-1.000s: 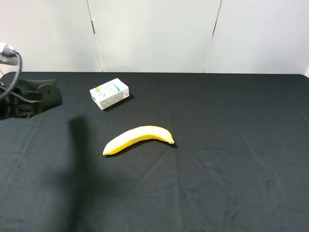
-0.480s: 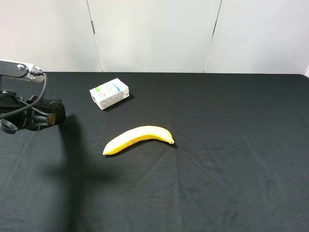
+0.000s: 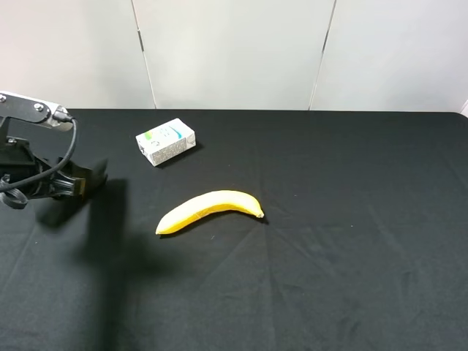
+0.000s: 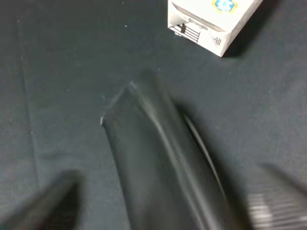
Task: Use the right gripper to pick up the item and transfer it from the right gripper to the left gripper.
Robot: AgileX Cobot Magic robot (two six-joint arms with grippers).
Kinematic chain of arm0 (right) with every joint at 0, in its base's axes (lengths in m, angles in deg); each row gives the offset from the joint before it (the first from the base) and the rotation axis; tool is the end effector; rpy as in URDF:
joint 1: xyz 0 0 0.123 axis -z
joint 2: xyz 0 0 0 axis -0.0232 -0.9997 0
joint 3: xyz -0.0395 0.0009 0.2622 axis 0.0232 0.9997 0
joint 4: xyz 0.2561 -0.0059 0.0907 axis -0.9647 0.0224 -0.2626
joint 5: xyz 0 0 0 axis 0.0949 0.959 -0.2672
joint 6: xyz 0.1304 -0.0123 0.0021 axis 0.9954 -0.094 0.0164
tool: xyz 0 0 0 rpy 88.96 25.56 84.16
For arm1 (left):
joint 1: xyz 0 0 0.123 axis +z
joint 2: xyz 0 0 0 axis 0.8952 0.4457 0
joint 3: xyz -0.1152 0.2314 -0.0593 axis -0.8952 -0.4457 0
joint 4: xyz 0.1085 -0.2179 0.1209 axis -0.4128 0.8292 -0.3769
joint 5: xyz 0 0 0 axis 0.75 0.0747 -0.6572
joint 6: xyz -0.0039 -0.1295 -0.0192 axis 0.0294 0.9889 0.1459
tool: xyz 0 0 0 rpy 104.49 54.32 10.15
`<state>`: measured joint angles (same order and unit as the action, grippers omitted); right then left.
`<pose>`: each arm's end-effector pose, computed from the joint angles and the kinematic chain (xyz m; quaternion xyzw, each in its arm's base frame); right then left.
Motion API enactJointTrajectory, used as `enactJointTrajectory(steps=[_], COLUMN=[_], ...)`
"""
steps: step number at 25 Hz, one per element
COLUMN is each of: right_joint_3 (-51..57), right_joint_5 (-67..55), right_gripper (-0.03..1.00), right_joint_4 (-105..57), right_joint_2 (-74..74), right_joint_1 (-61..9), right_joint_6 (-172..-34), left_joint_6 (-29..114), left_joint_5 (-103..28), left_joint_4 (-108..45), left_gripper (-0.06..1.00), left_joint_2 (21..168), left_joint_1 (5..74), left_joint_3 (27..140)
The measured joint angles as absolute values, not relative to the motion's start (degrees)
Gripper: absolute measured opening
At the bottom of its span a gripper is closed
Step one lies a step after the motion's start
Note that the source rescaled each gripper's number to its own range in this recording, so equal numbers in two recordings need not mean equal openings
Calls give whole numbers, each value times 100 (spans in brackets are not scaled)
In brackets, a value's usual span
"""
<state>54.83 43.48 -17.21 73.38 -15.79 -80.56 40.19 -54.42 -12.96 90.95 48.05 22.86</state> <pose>0.0678 0.0198 0.2732 -0.1106 0.8339 0.0749 0.5355 0.2499 -0.0526 0.1277 0.1270 0.8754 0.0105 0.4664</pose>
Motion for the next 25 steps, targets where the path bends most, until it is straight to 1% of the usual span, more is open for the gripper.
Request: enactJointTrajectory(steps=[1, 2, 3, 5, 9, 14, 18, 19, 25], right_joint_3=[5483, 5483, 5483, 5483, 5483, 5483, 5483, 5483, 5483], right_joint_5=[4348, 4348, 4348, 4348, 4348, 4348, 4348, 4348, 4348], right_gripper=[100, 100, 100, 100, 100, 100, 100, 100, 100], right_joint_4=[-1721, -1721, -1721, -1721, -1721, -1721, -1721, -1721, -1721], right_joint_2=[7338, 7338, 7338, 7338, 7338, 7338, 7338, 7338, 7338], right_joint_1=[-1579, -1579, -1579, -1579, -1579, -1579, -1579, -1579, -1579], right_joint_6=[-8056, -8056, -8056, -8056, -8056, -8056, -8056, -8056, -8056], left_joint_6=[4019, 4019, 4019, 4019, 4019, 4013, 3860, 3806, 3779], left_joint_5=[-5464, -5469, -5469, -5469, -5469, -5314, -4720, -4388, -3428], left_joint_4=[-1304, -1319, -1321, -1332, -1339, -1339, -1339, -1339, -1339], left_gripper=[78, 86, 92, 97, 99, 100, 100, 100, 100], left_joint_2=[9095, 9095, 9095, 9095, 9095, 9095, 9095, 9098, 9108], left_joint_1=[4805, 4805, 4805, 4805, 4805, 4805, 4805, 4805, 4805], left_joint_3=[2286, 2286, 2286, 2286, 2286, 2325, 2635, 2857, 3668])
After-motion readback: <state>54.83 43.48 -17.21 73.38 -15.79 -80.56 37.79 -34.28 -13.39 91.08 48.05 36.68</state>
